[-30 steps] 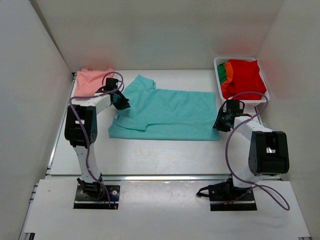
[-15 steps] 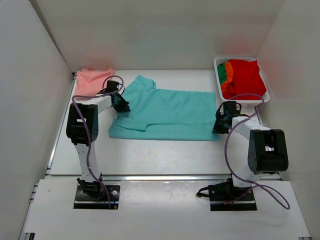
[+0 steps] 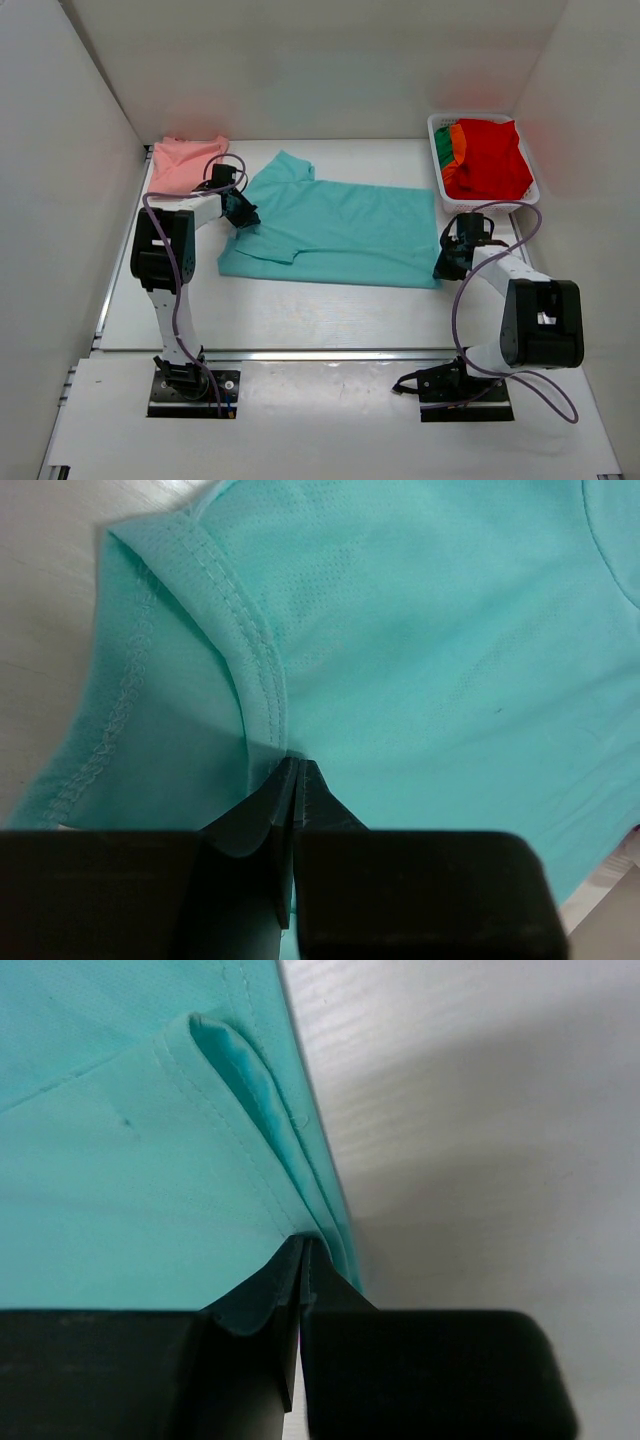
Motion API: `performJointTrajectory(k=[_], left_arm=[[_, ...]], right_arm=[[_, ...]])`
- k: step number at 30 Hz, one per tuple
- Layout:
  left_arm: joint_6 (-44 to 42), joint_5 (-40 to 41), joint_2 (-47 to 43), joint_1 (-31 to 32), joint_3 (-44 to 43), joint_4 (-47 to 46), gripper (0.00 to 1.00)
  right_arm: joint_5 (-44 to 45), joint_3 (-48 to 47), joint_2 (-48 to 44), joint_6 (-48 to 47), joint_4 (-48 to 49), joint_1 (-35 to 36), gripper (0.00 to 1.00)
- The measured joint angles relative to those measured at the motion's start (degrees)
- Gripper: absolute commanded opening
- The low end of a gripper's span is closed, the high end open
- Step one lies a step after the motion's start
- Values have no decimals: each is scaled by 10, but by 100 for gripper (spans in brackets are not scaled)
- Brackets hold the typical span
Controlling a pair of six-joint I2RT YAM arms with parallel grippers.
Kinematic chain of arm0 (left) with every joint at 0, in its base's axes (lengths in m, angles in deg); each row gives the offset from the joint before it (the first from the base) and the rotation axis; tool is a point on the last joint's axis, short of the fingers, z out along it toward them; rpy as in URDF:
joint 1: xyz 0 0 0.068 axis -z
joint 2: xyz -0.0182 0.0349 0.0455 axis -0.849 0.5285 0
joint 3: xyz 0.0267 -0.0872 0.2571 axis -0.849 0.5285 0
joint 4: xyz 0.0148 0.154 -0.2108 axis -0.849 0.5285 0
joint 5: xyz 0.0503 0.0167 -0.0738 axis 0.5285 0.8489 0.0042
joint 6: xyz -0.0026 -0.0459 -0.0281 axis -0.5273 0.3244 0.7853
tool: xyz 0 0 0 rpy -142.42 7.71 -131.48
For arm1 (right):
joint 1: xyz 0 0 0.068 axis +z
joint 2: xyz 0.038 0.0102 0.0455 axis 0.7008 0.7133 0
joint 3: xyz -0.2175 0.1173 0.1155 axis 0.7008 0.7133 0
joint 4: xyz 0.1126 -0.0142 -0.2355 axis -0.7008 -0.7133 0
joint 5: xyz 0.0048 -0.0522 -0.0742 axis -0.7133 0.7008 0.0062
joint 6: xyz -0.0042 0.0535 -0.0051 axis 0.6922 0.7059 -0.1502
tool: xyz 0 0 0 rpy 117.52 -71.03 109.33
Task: Fold and stack the t-shirts
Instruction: Fold the flattened tshirt in 1/3 of the way
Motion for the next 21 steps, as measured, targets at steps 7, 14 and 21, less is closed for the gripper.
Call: performJointTrajectory(k=[7, 14, 21], left_arm=[[3, 0, -3, 0, 6, -6, 12], [3, 1, -3, 1, 6, -3, 12], [-9, 7, -43, -1, 50, 24, 12]], right_arm=[[-2, 9, -22, 0, -39, 0, 0], [-5, 6, -26, -5, -85, -3, 0], [-22, -2, -17, -18, -110, -4, 0]])
